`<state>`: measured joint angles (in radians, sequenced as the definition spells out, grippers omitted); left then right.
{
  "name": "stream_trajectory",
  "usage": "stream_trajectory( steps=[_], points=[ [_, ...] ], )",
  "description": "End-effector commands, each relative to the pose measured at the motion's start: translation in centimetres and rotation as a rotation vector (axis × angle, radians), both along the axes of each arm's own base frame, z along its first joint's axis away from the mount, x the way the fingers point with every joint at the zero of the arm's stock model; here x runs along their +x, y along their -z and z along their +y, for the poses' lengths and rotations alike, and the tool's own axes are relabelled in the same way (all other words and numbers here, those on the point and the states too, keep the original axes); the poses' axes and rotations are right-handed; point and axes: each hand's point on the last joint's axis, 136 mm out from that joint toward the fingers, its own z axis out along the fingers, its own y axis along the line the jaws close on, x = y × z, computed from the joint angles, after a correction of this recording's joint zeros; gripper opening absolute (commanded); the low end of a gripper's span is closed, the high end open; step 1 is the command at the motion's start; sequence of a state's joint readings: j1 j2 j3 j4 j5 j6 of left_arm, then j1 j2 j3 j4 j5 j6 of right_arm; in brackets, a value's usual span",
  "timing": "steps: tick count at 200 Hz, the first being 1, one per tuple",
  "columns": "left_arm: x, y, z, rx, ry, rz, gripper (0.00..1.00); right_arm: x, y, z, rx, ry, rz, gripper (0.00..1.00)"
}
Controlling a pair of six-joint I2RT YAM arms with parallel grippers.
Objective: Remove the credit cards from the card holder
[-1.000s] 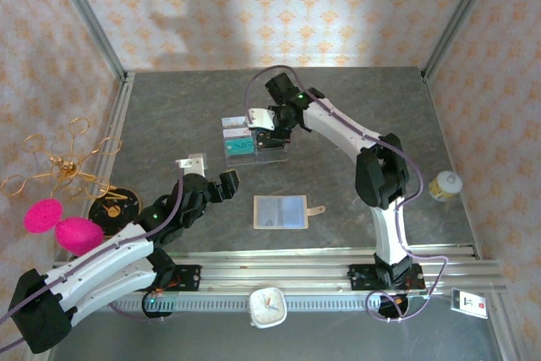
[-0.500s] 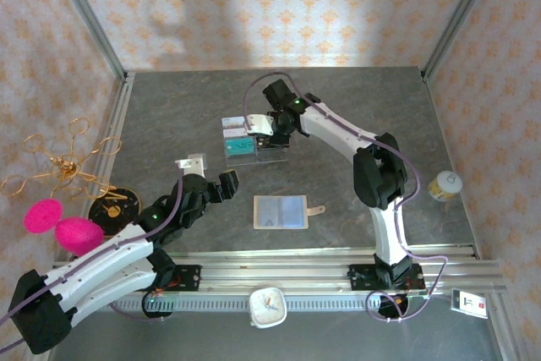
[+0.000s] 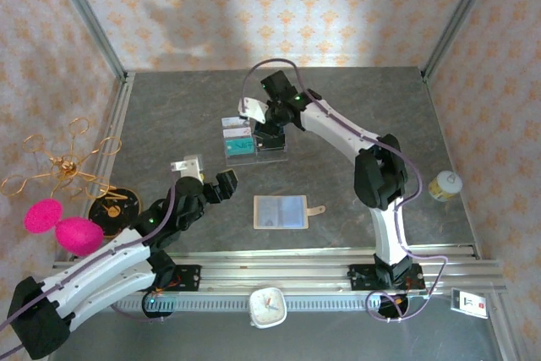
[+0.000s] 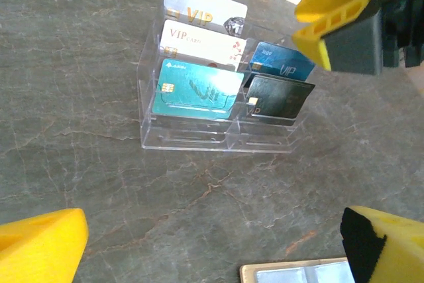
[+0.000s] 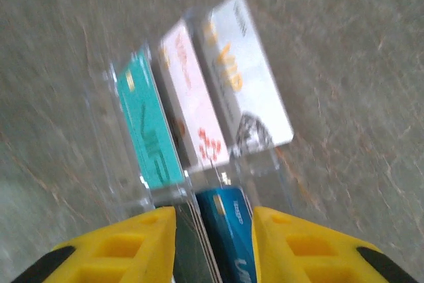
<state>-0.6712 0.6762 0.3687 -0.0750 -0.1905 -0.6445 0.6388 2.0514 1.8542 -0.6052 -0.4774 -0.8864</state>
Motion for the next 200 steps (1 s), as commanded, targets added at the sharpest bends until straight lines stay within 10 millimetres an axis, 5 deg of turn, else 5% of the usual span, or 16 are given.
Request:
stream_trajectory(
  steps=[1,41,85,126,151,200],
  points=[
    [0.0,-0.7,0.0,-0.098,-0.020,-0.036,0.99,-1.8,-6.5,2.6,0.280,0.063,0.075,0.35],
    [-0.7,-0.4,-0.1,-0.151,0.001,-0.042,0.99,-2.7,-5.4,1.5,0.499,0.449,0.196,0.35],
    [-1.4,2.4,-0.5,-0.168,0.025,0.027,0.99,-9.1,2.2,-3.9,0.473,0.782,0.349,0.37],
    [-1.5,4.6,-1.5,-0.142,0.059,0.106,0.86,-15.7,9.7,-5.6,0.137,0.847,0.319,0.38],
    [-1.7,5.5,-2.0,-0.132,0.084,0.139,0.87,-18.6,11.5,-4.8,0.074,0.819,0.313,0.39],
    [-2.1,5.9,-2.0,-0.136,0.099,0.149,0.87,-20.7,13.9,-4.1,-0.023,0.813,0.273,0.40]
  ],
)
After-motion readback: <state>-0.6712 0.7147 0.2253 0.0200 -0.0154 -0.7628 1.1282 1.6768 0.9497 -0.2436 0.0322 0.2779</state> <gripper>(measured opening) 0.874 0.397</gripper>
